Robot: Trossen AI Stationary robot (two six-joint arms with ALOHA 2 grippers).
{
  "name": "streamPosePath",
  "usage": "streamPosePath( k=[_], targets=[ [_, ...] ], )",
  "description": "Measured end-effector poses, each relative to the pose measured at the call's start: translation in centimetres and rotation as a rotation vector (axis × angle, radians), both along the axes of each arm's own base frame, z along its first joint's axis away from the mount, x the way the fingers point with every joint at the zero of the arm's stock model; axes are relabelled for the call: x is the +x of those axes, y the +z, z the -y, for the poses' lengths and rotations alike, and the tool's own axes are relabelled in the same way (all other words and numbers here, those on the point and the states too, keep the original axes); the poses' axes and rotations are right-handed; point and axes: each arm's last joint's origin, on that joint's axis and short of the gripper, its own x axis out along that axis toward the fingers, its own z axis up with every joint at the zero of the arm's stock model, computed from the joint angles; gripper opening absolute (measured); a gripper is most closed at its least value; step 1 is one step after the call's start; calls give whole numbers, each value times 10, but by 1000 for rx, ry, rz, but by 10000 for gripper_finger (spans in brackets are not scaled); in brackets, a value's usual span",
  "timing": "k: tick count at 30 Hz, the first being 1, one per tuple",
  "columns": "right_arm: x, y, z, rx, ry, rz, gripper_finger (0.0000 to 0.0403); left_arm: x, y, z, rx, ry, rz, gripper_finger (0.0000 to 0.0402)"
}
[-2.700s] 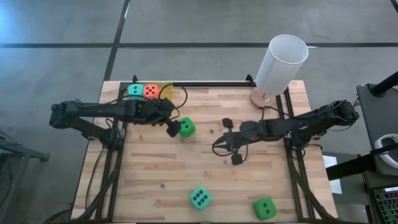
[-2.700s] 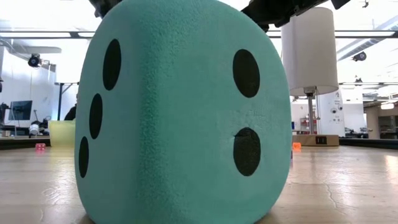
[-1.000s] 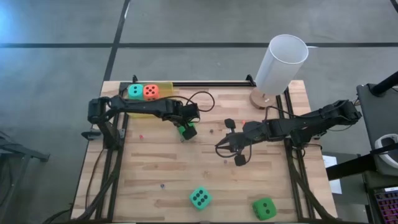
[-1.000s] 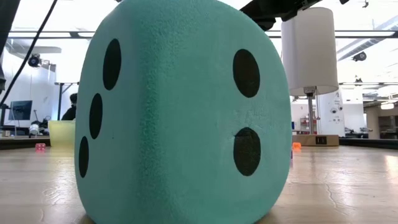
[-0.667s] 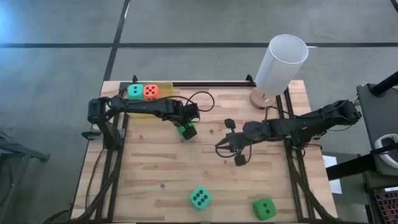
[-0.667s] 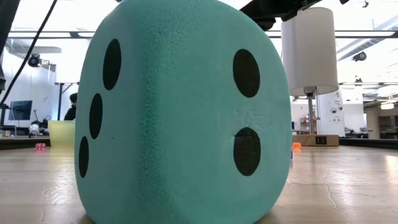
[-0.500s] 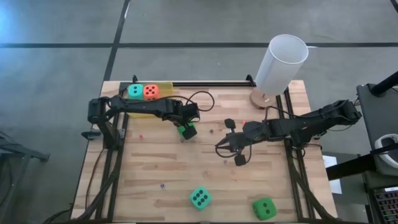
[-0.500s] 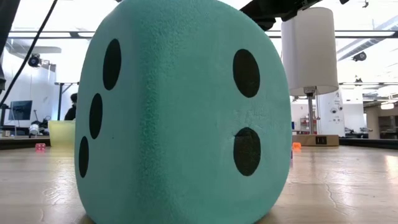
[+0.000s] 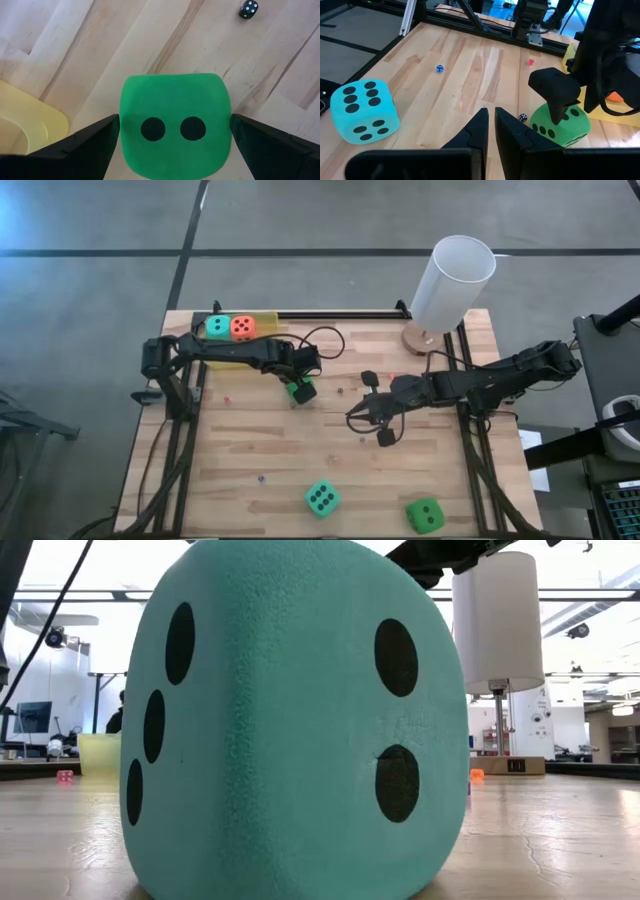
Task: Pick & Place Dice
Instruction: Put the top green large die into the yellow bin
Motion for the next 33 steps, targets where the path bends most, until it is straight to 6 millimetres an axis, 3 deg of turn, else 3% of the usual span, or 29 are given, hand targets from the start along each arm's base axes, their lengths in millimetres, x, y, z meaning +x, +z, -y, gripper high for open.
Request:
streamPosePath(
  k=[10, 33],
  targets=[
    [0, 0, 0, -1, 1, 1, 28, -4, -13, 1, -20, -4, 15, 382],
    [0, 0, 0, -2, 1, 1, 28, -2, -14, 1, -27, -14, 30, 387]
  ],
)
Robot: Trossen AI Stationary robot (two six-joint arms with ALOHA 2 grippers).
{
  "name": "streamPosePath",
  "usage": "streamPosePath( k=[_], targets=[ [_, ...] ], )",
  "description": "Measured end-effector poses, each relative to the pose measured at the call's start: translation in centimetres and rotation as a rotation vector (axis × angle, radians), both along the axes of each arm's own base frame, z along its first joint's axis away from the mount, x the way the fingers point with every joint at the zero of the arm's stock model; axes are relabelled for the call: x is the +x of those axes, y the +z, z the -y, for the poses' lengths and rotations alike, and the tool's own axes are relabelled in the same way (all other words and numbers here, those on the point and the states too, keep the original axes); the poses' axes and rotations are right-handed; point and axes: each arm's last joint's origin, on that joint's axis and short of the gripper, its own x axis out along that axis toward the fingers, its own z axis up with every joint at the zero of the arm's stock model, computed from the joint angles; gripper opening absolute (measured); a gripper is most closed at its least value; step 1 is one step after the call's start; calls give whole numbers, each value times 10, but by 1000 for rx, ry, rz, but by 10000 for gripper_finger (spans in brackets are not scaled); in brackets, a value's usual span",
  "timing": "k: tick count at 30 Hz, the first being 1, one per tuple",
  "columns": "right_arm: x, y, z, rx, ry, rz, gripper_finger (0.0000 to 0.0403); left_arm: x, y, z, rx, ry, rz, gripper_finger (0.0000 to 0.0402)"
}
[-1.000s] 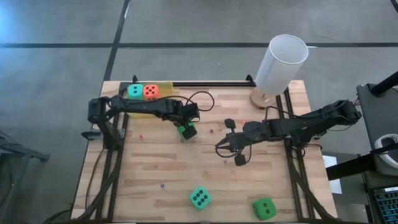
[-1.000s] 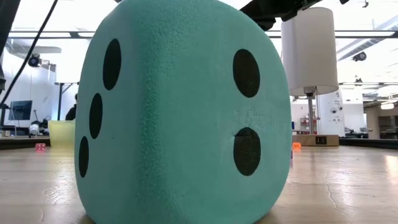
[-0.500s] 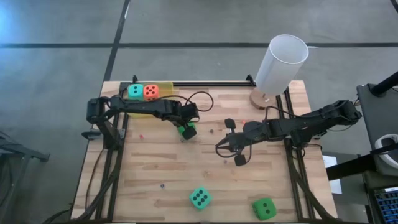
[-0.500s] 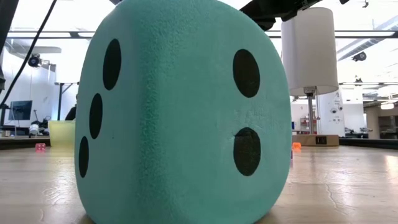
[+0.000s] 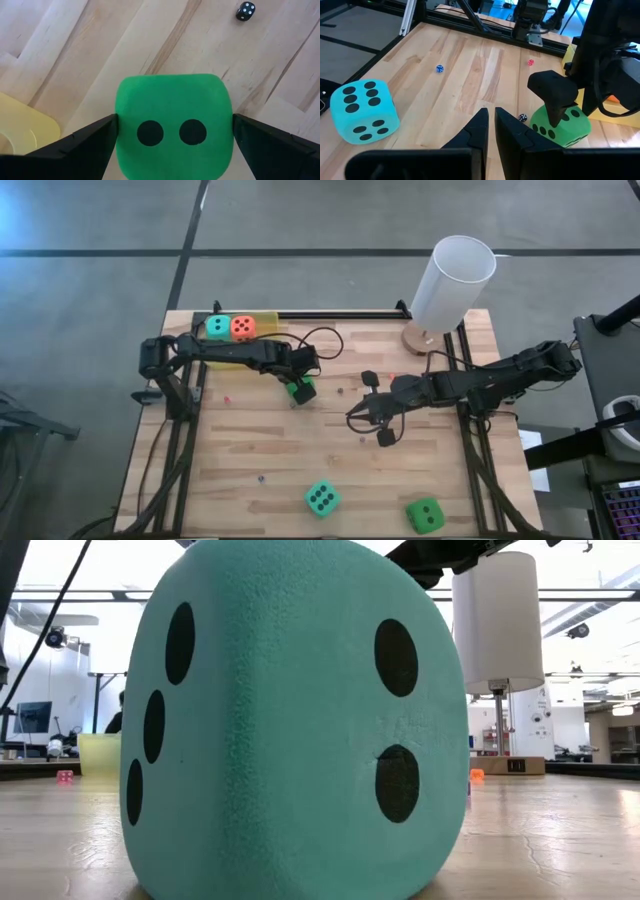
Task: Pick & Place Dice
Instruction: Put the top green large die into the yellow bin
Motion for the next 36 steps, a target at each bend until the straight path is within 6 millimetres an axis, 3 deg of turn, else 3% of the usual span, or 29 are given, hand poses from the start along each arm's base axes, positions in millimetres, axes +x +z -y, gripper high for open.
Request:
streamPosePath(
  k=[12, 25, 36],
  targets=[
    [0, 0, 0, 3, -1, 0, 28, 0, -1, 0, -1, 7, 1, 387],
    [0, 0, 0, 3, -1, 0, 28, 0, 0, 0, 4, 18, 2, 340],
    [0, 0, 0, 2, -1, -1, 28, 1, 3, 0, 5, 21, 11, 341]
  ],
)
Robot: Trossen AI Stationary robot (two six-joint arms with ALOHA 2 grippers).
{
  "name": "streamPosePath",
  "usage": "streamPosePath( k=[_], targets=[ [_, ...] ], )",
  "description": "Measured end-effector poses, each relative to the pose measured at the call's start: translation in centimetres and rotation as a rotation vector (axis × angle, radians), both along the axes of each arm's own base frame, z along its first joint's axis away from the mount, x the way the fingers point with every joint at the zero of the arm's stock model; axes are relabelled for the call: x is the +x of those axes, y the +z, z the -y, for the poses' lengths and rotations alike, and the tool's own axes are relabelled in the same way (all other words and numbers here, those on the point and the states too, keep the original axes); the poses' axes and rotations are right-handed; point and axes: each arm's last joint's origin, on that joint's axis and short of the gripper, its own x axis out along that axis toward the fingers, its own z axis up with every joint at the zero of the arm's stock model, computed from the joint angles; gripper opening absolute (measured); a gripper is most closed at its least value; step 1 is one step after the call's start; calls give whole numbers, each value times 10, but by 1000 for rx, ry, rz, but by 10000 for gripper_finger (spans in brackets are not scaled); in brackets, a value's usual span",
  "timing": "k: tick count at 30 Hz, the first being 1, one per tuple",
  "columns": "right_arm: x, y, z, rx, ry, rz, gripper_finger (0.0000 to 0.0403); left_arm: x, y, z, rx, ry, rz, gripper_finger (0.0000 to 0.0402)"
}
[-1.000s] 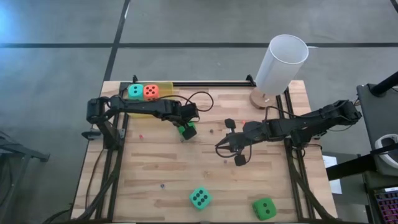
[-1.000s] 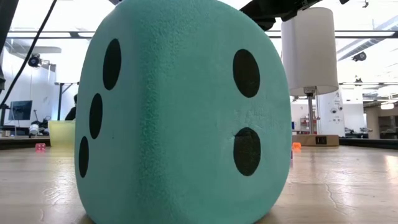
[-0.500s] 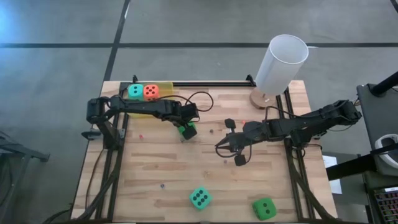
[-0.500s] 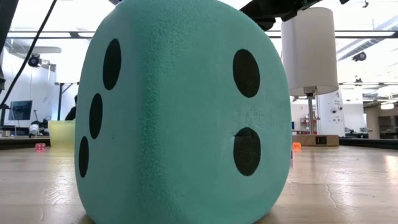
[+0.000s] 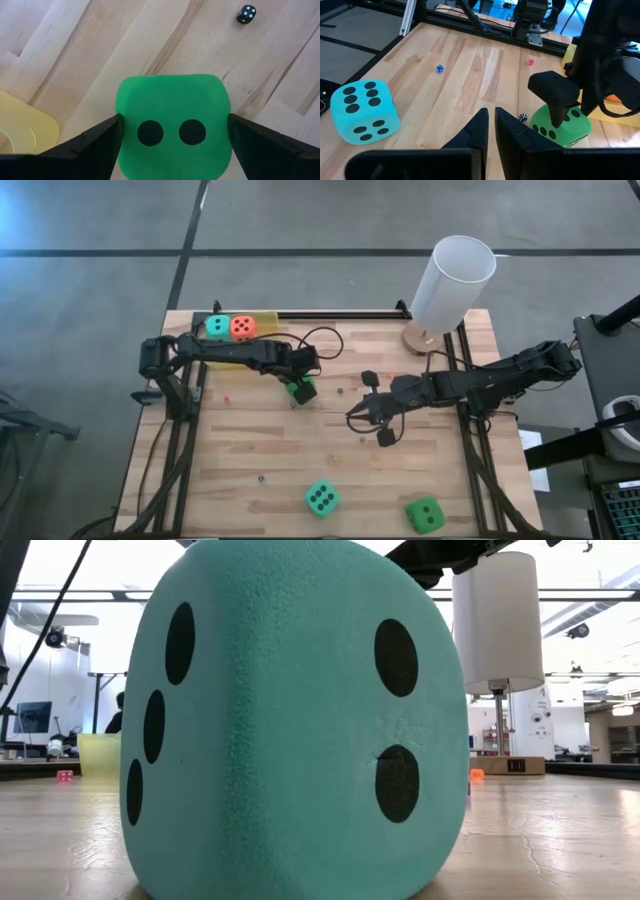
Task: Pick & Place Dice
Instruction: Put the top green large die into the yellow bin
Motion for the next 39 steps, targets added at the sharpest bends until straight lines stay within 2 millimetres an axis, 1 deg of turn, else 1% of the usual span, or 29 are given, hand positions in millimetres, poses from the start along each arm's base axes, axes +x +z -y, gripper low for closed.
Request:
streamPosePath(
  k=[10, 21, 29, 39],
  targets=[
    [0, 0, 0, 0, 0, 0, 28, -1, 13, 0, 1, -2, 48, 341],
    [0, 0, 0, 0, 0, -1, 28, -2, 13, 1, -5, -10, 48, 335],
    [0, 0, 0, 0, 0, -1, 28, -2, 10, 3, 15, -71, 47, 339],
    [0, 0, 0, 0, 0, 0, 28, -3, 8, 3, 26, -99, 40, 329]
  ],
)
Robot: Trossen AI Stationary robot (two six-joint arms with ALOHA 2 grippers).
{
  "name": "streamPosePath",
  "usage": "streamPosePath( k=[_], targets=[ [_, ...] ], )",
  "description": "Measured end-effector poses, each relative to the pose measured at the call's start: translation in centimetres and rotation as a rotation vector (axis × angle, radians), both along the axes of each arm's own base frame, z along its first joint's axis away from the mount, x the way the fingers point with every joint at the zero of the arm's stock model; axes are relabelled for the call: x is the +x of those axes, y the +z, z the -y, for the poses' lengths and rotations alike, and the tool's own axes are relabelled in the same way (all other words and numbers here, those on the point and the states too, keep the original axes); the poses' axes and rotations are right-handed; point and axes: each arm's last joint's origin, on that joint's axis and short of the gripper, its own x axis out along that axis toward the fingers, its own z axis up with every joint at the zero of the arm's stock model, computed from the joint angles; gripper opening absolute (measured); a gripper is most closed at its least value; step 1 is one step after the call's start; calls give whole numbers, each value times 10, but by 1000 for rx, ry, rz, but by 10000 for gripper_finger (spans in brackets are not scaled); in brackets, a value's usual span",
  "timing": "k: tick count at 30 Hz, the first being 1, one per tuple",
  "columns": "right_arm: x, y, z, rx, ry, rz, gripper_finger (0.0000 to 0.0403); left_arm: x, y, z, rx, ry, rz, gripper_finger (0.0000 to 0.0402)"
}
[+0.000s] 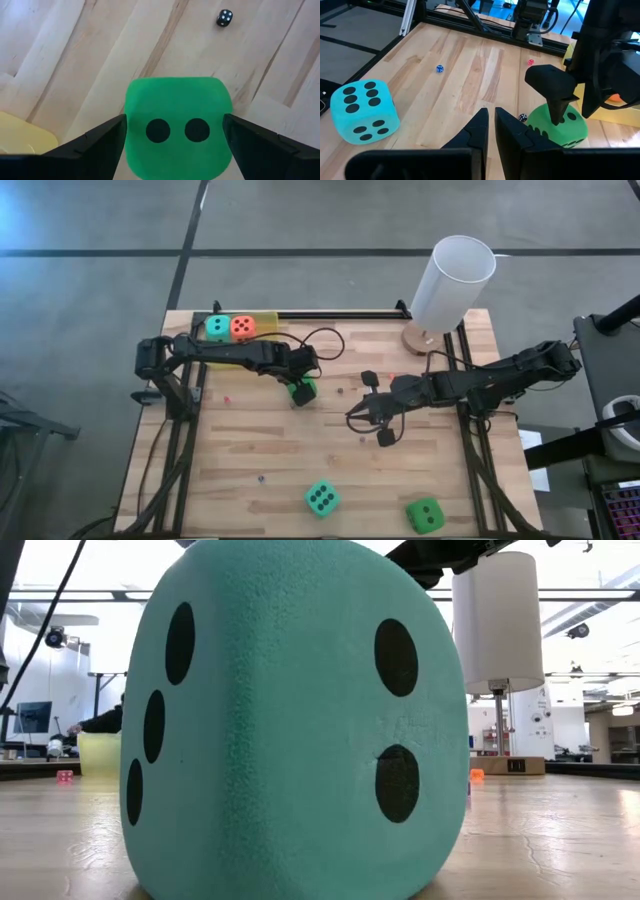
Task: Pick & Place Dice
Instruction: Put the top green large die into the yellow bin
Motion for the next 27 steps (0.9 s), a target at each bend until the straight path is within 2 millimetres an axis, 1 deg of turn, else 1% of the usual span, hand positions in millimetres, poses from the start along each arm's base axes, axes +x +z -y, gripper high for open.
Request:
streamPosePath(
  k=[9, 18, 27],
  targets=[
    [0, 0, 0, 0, 0, 0, 28, -3, -10, 3, 2, -6, 14, 328],
    [0, 0, 0, 27, -13, -5, 28, -1, -6, 2, 2, -10, 15, 336],
    [0, 0, 0, 25, -12, -3, 28, 0, -5, 2, 0, -11, 18, 325]
  ],
)
